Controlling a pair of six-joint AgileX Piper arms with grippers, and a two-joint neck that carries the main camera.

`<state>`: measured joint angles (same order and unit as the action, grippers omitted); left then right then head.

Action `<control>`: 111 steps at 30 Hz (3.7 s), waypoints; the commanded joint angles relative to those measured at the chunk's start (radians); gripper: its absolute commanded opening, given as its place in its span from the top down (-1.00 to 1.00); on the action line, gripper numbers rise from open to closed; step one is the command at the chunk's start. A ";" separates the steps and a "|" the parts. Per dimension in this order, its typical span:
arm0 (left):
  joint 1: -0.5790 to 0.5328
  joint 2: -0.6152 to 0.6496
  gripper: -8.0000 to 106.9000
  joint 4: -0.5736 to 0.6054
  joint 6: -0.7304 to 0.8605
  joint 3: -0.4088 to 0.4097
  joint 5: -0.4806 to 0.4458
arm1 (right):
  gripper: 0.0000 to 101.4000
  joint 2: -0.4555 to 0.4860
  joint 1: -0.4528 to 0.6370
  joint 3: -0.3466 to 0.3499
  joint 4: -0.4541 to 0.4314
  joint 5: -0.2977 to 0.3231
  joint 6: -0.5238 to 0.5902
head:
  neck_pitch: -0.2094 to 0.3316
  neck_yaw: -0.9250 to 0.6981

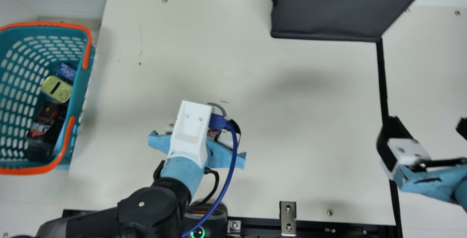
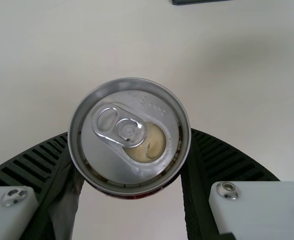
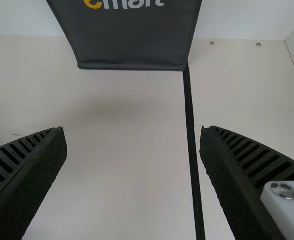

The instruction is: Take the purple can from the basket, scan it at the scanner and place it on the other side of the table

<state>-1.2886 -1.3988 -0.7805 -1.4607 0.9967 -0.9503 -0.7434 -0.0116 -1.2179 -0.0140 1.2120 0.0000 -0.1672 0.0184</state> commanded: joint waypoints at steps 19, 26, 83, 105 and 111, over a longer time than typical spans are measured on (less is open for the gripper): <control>0.069 -0.237 1.00 0.061 0.048 0.276 0.050 | -0.87 0.000 0.000 0.000 0.000 0.000 0.000 | 0.029 0.009; 0.068 -0.328 1.00 0.042 0.019 0.349 0.055 | -0.87 0.000 0.000 0.000 0.000 0.000 0.000 | 0.029 0.009; 0.403 0.087 -0.71 0.763 0.617 0.036 0.520 | -0.87 0.000 0.000 0.000 0.000 0.000 0.000 | 0.029 0.009; 1.030 0.500 -0.71 0.950 1.333 0.045 0.059 | -0.87 0.000 0.000 0.000 0.000 0.000 0.000 | 0.029 0.009; 1.134 0.554 -0.71 0.873 1.364 0.114 -0.026 | -0.87 0.000 0.000 0.000 0.000 0.000 0.000 | 0.029 0.009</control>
<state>-0.1895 -0.8525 0.1085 -0.0993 1.0967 -0.9530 -0.7434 -0.0116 -1.2179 -0.0140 1.2117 0.0000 -0.1672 0.0291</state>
